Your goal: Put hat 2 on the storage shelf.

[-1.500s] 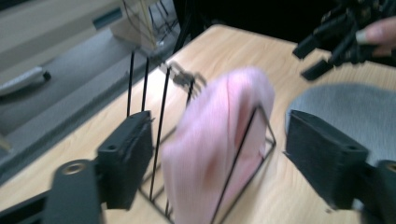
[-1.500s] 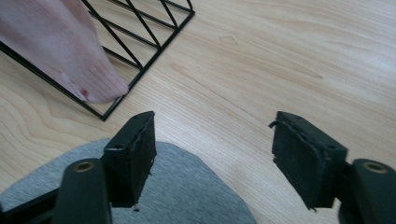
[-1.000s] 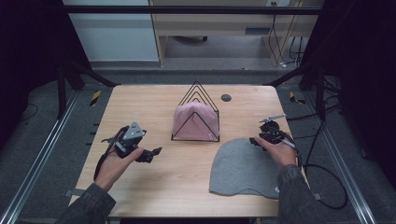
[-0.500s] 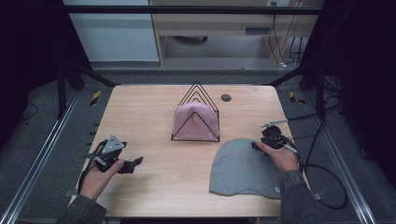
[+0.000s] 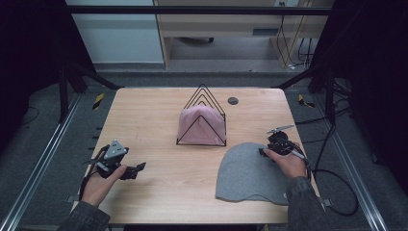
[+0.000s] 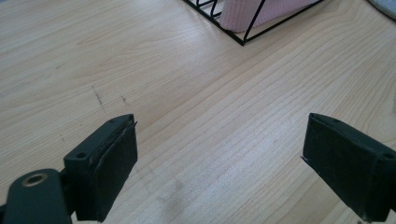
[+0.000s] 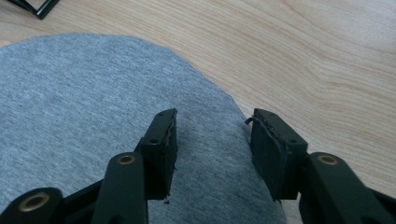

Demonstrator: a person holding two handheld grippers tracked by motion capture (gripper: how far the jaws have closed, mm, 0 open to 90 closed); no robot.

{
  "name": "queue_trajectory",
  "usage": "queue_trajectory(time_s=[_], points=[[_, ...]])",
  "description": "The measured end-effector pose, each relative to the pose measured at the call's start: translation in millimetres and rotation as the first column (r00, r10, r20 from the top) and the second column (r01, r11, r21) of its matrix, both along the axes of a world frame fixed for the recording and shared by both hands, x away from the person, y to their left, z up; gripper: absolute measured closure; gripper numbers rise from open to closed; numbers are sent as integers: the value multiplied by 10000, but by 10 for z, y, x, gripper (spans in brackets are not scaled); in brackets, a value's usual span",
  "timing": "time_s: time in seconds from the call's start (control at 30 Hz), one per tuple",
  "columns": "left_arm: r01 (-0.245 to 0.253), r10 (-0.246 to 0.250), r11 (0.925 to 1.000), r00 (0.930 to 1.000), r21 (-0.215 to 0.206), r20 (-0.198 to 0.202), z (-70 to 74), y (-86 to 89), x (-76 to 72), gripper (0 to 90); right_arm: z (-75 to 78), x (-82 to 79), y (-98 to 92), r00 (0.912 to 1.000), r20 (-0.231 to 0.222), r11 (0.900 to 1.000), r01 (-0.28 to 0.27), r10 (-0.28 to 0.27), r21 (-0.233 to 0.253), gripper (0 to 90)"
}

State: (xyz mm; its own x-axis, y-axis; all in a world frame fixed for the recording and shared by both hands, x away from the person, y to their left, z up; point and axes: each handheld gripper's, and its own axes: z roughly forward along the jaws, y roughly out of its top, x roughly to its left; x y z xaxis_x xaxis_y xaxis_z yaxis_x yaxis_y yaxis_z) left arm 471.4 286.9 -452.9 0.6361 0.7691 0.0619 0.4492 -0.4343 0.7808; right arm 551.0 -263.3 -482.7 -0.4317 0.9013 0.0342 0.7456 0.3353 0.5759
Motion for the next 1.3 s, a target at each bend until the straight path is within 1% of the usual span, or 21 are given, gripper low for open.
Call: queue_trajectory(time_s=[0.17,0.2,0.23,0.27,0.33,0.47,0.53,0.67,0.7,0.73,0.77,0.8,0.83,0.87,0.9,1.0,1.03,1.07,1.13,1.17,1.3], points=[[84,-83,9999,10000,147,-42,-9,-19,-3,96,2,-14,8,9999,-12,9998,-167,167,-88,610],[84,-83,9999,10000,147,-42,-9,-19,-3,96,2,-14,8,9999,-12,9998,-167,167,-88,610],[95,-94,9999,9999,141,-51,-12,-22,-2,96,3,-18,9,9997,-22,9997,-230,230,-40,629],[96,-95,9999,9999,130,-59,-16,-28,-1,96,3,-24,15,9995,-29,9995,-315,315,-71,675],[100,-99,9998,9999,148,-62,-20,-33,-2,96,4,-27,16,9994,-38,9993,-354,354,-83,693],[94,-93,9998,9999,171,-95,-30,-44,0,96,6,-44,22,9986,-113,9986,-525,525,11,788],[94,-91,9996,9999,250,-109,-36,-45,1,96,3,-61,30,9979,-154,9980,-623,625,117,839],[77,-72,9995,9998,302,-182,-55,-45,7,96,22,-82,44,9975,-164,9976,-685,687,97,856],[67,-61,9995,9998,296,-204,-60,-47,8,96,56,-116,61,9975,18,9972,-713,712,215,857],[82,-75,9995,9997,293,-227,-64,-48,10,96,56,-116,61,9975,18,9972,-713,712,215,857],[95,-87,9995,9996,295,-260,-67,-50,13,96,106,-161,85,9966,203,9964,-802,797,269,857],[101,-93,9995,9996,288,-281,-71,-53,15,96,106,-161,85,9966,203,9964,-802,797,269,857],[111,-103,9996,9995,276,-304,-76,-58,17,96,195,-241,133,9941,538,9946,-967,946,374,858],[119,-111,9996,9994,268,-322,-78,-60,17,96,195,-241,133,9941,538,9946,-967,946,374,858],[114,-105,9996,9994,270,-335,-82,-63,17,96,230,-270,152,9920,683,9933,-1092,1063,391,858],[122,-113,9996,9992,249,-377,-89,-60,13,96,372,-404,264,9802,1254,9864,-1592,1530,413,858],[138,-129,9996,9992,247,-379,-89,-60,13,96,460,-484,335,9707,1560,9810,-1907,1830,359,859],[164,-154,9995,9992,253,-373,-87,-62,12,96,495,-514,362,9671,1681,9789,-2003,1909,403,859],[306,-297,9991,9991,300,-297,-68,-85,6,96,602,-595,441,9554,2040,9727,-2275,2137,465,859],[306,-297,9991,9991,300,-297,-68,-85,6,96,602,-595,441,9554,2040,9727,-2275,2137,465,859],[515,-504,9981,9982,336,-309,-57,-123,-8,100,799,-708,596,9281,2642,9576,-2843,2624,476,860]])
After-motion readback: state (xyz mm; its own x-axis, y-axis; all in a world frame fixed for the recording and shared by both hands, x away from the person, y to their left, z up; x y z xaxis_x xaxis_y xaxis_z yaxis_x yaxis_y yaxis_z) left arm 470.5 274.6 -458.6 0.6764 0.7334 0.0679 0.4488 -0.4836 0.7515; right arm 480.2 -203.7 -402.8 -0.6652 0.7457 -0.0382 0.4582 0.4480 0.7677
